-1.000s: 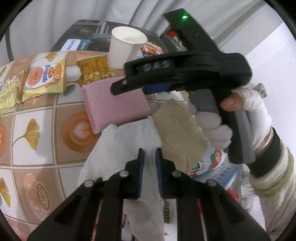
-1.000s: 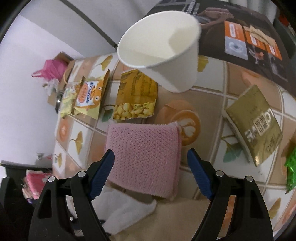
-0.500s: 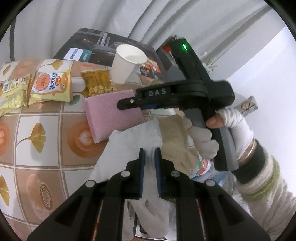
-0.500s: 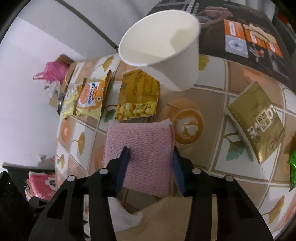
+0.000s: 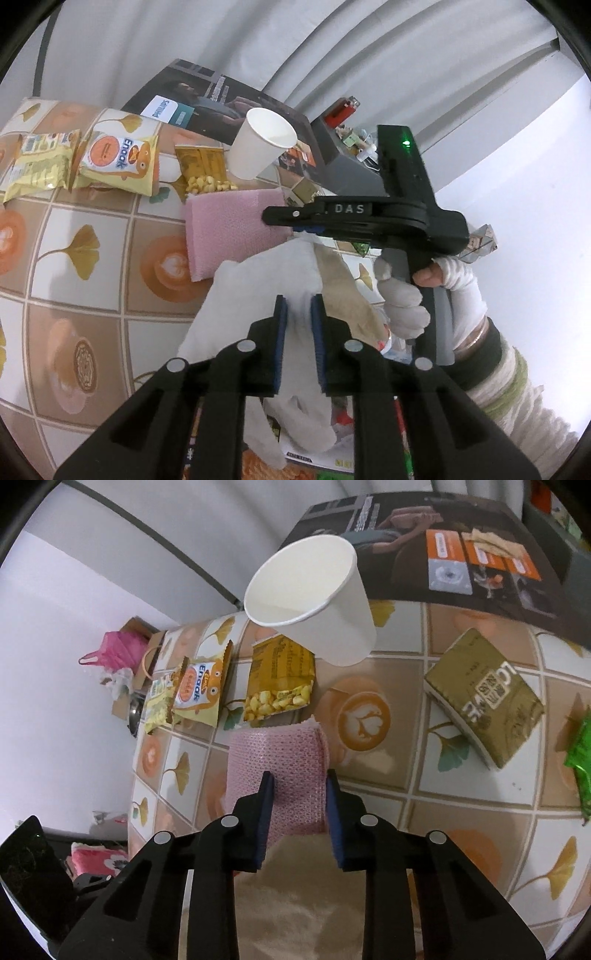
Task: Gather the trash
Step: 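Grasp the white glove with the left gripper while the right gripper grasps the pink cloth, then lift the glove and pink cloth and carry both over the blue wastebasket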
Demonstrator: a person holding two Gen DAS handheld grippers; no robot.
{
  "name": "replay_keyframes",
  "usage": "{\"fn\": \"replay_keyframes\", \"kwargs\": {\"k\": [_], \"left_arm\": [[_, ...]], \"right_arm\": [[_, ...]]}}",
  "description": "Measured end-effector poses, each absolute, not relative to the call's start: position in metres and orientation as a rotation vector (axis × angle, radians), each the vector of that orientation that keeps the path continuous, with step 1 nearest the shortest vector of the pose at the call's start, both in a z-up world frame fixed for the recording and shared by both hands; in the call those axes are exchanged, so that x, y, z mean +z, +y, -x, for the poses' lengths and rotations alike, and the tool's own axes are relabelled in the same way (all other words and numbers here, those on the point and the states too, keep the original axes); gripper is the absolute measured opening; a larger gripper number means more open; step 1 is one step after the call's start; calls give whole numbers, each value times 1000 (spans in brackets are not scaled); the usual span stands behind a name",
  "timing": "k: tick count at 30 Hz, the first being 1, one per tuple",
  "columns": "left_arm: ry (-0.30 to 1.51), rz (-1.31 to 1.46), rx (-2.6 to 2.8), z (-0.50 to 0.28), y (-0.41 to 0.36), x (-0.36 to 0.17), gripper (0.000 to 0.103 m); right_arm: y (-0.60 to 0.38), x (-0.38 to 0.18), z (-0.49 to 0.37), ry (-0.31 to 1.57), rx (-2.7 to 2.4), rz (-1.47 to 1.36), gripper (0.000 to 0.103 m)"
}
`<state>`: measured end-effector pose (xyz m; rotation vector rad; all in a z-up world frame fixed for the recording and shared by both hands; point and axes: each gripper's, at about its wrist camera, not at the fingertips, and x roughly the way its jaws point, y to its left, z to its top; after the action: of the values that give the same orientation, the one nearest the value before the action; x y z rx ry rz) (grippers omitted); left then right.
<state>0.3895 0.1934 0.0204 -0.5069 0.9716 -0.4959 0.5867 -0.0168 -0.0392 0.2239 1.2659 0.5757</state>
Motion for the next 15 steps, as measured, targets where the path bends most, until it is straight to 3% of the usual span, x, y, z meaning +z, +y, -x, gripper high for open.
{"fn": "replay_keyframes", "kwargs": {"k": [15], "left_arm": [[962,449,-465,-383,177,30,47]], "right_arm": [[-30,-3,-560,1130,552,-184,23]]}}
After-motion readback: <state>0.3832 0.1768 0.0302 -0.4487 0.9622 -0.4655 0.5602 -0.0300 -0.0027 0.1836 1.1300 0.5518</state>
